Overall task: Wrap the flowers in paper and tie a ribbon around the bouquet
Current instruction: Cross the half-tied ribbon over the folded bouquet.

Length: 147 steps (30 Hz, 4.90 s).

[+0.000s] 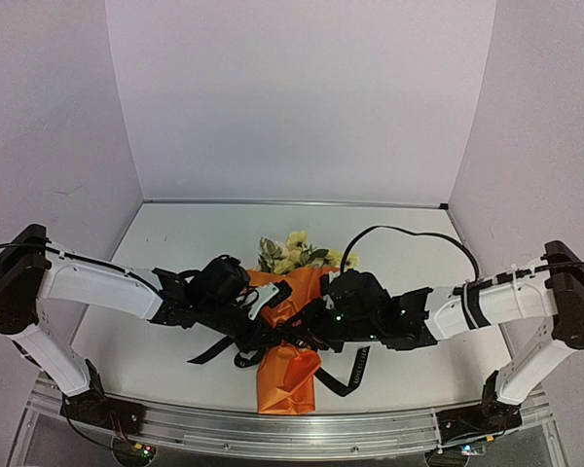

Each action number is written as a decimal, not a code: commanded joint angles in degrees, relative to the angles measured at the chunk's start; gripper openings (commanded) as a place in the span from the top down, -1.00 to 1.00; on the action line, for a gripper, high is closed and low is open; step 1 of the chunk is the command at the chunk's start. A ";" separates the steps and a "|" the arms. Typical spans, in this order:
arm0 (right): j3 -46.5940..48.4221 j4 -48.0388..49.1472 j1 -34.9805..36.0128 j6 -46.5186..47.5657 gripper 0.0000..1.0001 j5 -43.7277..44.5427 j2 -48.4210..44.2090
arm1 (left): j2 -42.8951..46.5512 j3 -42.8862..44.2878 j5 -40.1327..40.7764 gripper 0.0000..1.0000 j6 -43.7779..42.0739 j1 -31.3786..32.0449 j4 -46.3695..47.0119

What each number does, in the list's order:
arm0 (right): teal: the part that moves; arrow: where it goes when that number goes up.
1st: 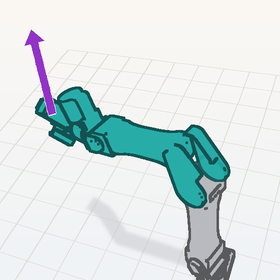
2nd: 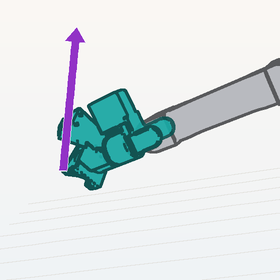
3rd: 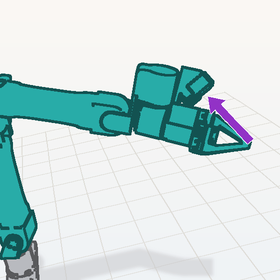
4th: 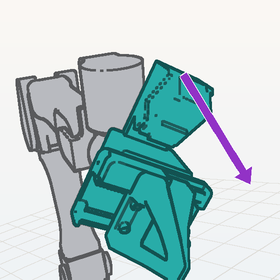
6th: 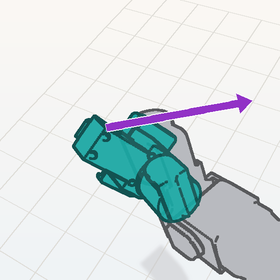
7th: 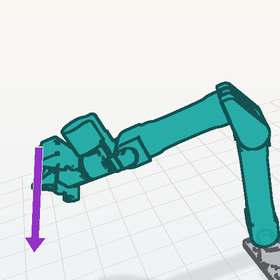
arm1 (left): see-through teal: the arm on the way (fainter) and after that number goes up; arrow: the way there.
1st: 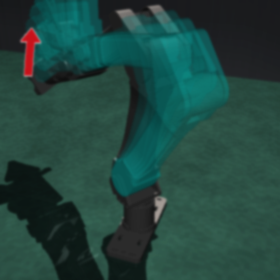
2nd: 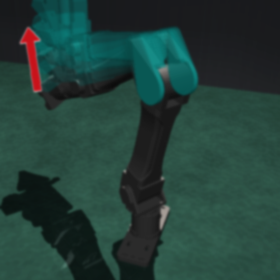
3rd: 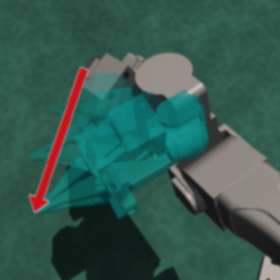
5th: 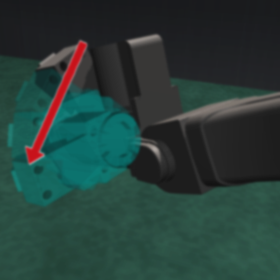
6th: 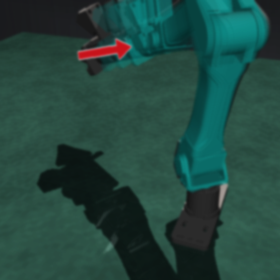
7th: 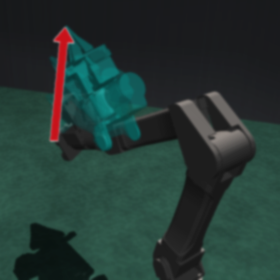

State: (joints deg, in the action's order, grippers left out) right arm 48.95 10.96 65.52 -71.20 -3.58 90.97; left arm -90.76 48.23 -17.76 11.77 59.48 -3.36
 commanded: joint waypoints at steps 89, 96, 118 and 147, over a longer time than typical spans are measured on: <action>-2.01 28.06 -0.43 12.93 1.00 -6.49 11.51 | 8.31 -7.66 -13.15 0.54 10.75 -9.54 7.53; -2.58 28.06 -0.43 13.02 1.00 -5.84 11.34 | 7.18 -7.61 -14.11 0.73 11.64 -9.56 8.98; -5.37 27.97 -0.47 12.15 0.98 -4.60 10.06 | 9.82 -9.95 -9.49 1.00 14.50 -9.56 12.60; -6.53 27.56 -0.48 12.13 0.81 -4.76 8.48 | 11.84 -11.05 -6.84 1.00 14.91 -9.54 13.95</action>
State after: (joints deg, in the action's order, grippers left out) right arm 41.85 38.11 64.99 -59.22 -8.67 101.47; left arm -80.51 37.32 -24.62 26.99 50.13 7.64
